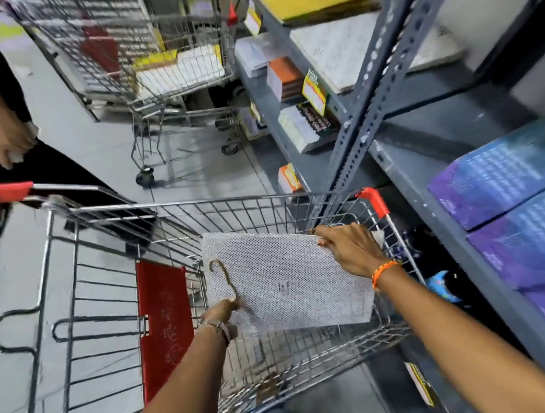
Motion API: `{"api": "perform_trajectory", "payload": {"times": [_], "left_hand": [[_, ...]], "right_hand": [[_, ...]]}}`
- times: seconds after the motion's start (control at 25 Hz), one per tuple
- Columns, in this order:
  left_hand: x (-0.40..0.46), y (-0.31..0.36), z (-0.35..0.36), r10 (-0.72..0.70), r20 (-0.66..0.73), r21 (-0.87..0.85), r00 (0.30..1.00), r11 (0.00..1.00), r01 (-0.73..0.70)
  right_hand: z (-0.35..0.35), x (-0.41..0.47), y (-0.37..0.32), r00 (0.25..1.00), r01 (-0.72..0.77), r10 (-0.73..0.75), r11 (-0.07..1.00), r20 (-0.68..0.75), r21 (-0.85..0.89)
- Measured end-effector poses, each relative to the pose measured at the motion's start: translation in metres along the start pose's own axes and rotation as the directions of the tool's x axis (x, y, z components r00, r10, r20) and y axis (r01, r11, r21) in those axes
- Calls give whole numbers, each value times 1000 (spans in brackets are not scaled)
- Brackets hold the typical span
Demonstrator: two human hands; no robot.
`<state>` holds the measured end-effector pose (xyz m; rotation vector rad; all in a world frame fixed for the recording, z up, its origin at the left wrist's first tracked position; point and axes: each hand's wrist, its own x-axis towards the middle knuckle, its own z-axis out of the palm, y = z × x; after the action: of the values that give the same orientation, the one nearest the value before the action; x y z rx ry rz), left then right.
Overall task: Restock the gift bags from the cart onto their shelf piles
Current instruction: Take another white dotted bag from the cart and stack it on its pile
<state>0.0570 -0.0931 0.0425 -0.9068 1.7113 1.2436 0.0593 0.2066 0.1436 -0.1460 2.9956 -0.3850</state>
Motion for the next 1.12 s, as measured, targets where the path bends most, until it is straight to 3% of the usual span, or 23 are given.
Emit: {"api": "perform_trajectory", "payload": {"times": [0.12, 0.24, 0.4, 0.64, 0.84, 1.12], "left_hand": [[-40, 34, -11, 135, -10, -217, 991, 967, -134], [-89, 62, -16, 195, 43, -444, 980, 882, -156], [-125, 81, -27, 429, 8, -766, 903, 584, -270], [-211, 142, -38, 671, -47, -857, 740, 354, -376], [-279, 195, -25, 807, -49, -868, 589, 257, -425], [-327, 225, -5, 914, -28, -826, 405, 207, -524]], "right_hand": [[-46, -29, -19, 986, -61, 79, 991, -148, 120], [-86, -53, -40, 920, -140, 237, 942, -311, 304], [-128, -80, -58, 814, -154, 375, 876, -444, 457], [-157, -100, -63, 687, 65, 491, 693, -537, 718], [-177, -104, -59, 616, 118, 583, 597, -529, 794], [-211, -126, -61, 511, 190, 601, 618, -614, 763]]}}
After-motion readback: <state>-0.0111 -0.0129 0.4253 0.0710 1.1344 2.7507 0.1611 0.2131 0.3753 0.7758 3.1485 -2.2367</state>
